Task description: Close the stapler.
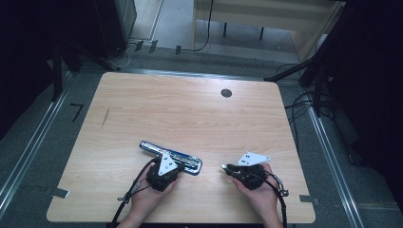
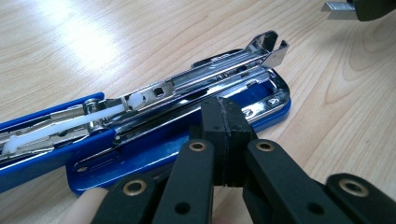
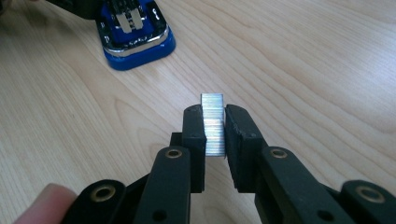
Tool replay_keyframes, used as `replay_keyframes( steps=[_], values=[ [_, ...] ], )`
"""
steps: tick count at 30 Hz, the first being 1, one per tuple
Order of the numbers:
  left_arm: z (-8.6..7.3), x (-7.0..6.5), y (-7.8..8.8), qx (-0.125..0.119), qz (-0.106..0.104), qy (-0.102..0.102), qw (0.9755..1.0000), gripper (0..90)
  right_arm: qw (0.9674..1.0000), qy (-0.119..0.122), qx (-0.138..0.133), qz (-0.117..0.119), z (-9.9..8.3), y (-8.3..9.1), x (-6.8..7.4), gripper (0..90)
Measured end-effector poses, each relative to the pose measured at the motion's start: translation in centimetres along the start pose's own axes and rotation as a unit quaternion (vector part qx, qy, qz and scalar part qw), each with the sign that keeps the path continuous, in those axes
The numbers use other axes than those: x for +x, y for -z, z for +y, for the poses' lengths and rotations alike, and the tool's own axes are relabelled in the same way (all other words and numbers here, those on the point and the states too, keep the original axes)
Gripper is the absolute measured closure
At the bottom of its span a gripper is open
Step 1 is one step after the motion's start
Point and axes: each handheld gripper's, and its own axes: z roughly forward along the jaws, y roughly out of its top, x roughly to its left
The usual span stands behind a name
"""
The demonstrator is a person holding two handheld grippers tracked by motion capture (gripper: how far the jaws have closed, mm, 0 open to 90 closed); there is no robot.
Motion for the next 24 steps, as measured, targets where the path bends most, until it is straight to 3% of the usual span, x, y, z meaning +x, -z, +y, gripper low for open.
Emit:
replay_keyframes(
  steps=[24],
  values=[
    [0.0, -0.1, 0.0, 0.0, 0.001, 0.003, 1.0, 90.0, 0.9988, 0.032, -0.01, 0.034, 3.7, -0.7, 1.0, 79.9]
  ],
)
